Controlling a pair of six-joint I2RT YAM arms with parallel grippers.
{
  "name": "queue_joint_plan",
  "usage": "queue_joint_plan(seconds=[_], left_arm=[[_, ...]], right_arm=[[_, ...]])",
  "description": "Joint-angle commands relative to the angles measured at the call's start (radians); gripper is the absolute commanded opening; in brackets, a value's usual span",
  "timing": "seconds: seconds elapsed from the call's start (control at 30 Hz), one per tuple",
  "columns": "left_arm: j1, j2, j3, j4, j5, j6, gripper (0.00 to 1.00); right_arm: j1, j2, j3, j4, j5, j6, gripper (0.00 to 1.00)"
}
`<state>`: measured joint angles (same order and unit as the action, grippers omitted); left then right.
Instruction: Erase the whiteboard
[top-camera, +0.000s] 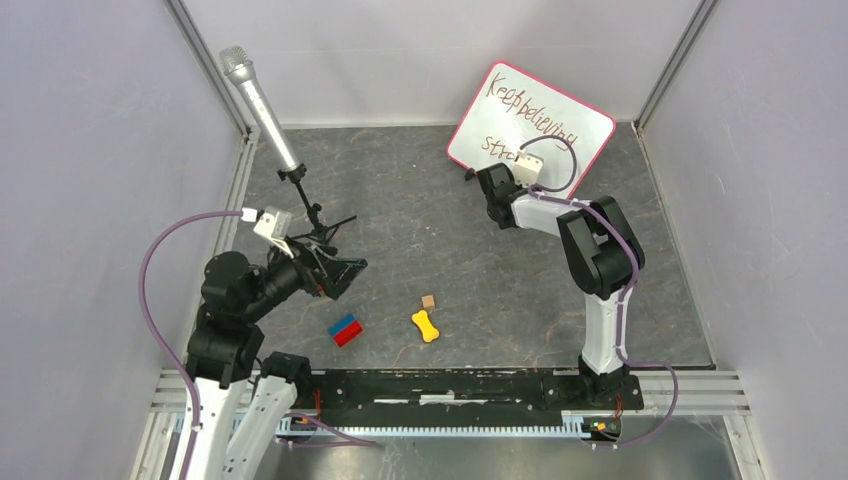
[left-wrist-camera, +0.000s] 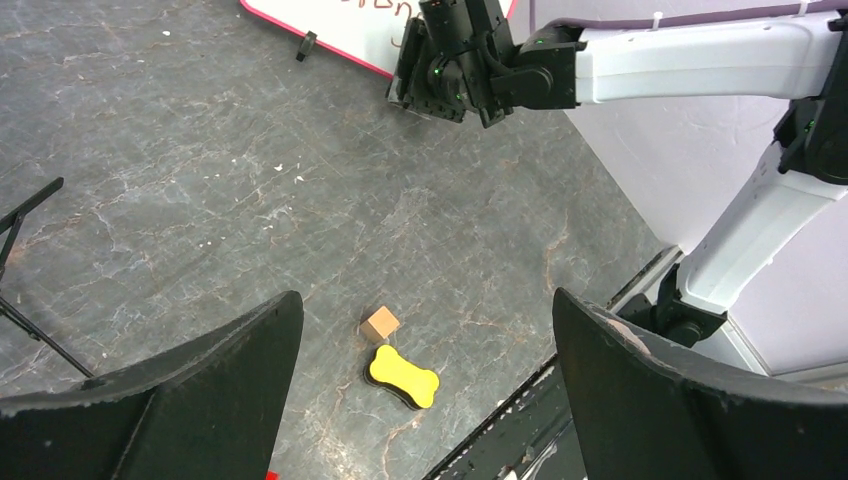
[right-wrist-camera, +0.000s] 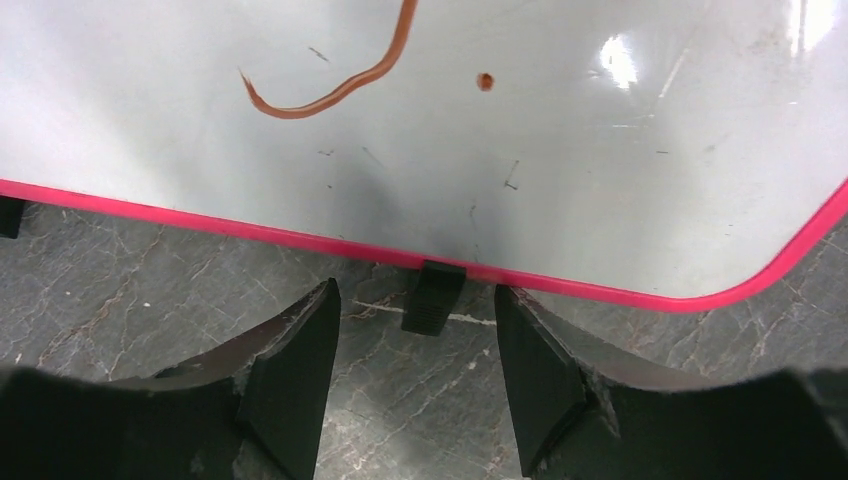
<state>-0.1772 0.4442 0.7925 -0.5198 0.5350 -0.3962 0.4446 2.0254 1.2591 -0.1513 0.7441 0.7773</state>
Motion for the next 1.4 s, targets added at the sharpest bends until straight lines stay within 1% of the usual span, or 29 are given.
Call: queue_joint_plan(seconds=[0.0,0.07,0.13,0.23,0.3,0.4,0.53,0.6,0.77,1.07,1.13,1.27,1.37], left_arm=[[-0.002,0.002,0.049,0.033,0.04,-0.027,1.0],[-0.002,0.003,0.055,0.025,0.042,-0.03,1.0],[-0.002,0.002,0.062,0.018,0.047,-0.033,1.0],[-0.002,0.002,0.066,0.003,0.049,-0.035,1.0],[-0.002,0.002,0.074,-0.011,0.044,-0.034,1.0],[-0.002,-0.009,0.09,-0.019,0.038,-0.04,1.0],[-0.002,-0.02,0.115,-0.027,0.038,-0.05,1.0],[-0.002,-0.02,0.117,-0.041,0.037,-0.049,1.0],[-0.002,-0.03,0.106,-0.075,0.022,-0.041,1.0],[-0.002,-0.027,0.06,-0.094,-0.002,-0.055,1.0],[-0.002,-0.027,0.049,-0.101,-0.006,-0.055,1.0],[-0.002,-0.03,0.014,-0.103,-0.034,-0.059,1.0],[-0.002,-0.024,-0.018,-0.099,-0.05,-0.064,1.0]], right_arm=[[-0.001,0.028,0.066,0.0,0.05,-0.02,0.6],[-0.001,0.033,0.07,-0.003,0.05,-0.02,0.57],[-0.004,0.029,0.061,0.002,0.05,-0.02,0.55],[-0.011,0.026,0.043,0.018,0.031,-0.038,0.47],[-0.015,0.022,0.03,0.038,0.009,-0.066,0.45],[-0.026,0.017,0.011,0.049,-0.033,-0.092,0.3],[-0.037,-0.007,-0.032,0.083,-0.084,-0.114,0.21],[-0.038,-0.023,-0.049,0.098,-0.105,-0.133,0.14],[-0.038,-0.078,-0.126,0.13,-0.17,-0.178,0.0],[-0.034,-0.228,-0.335,0.227,-0.365,-0.283,0.0],[-0.025,-0.258,-0.357,0.218,-0.401,-0.302,0.0],[0.016,-0.3,-0.425,0.238,-0.46,-0.369,0.0],[0.056,-0.335,-0.521,0.315,-0.538,-0.395,0.0]])
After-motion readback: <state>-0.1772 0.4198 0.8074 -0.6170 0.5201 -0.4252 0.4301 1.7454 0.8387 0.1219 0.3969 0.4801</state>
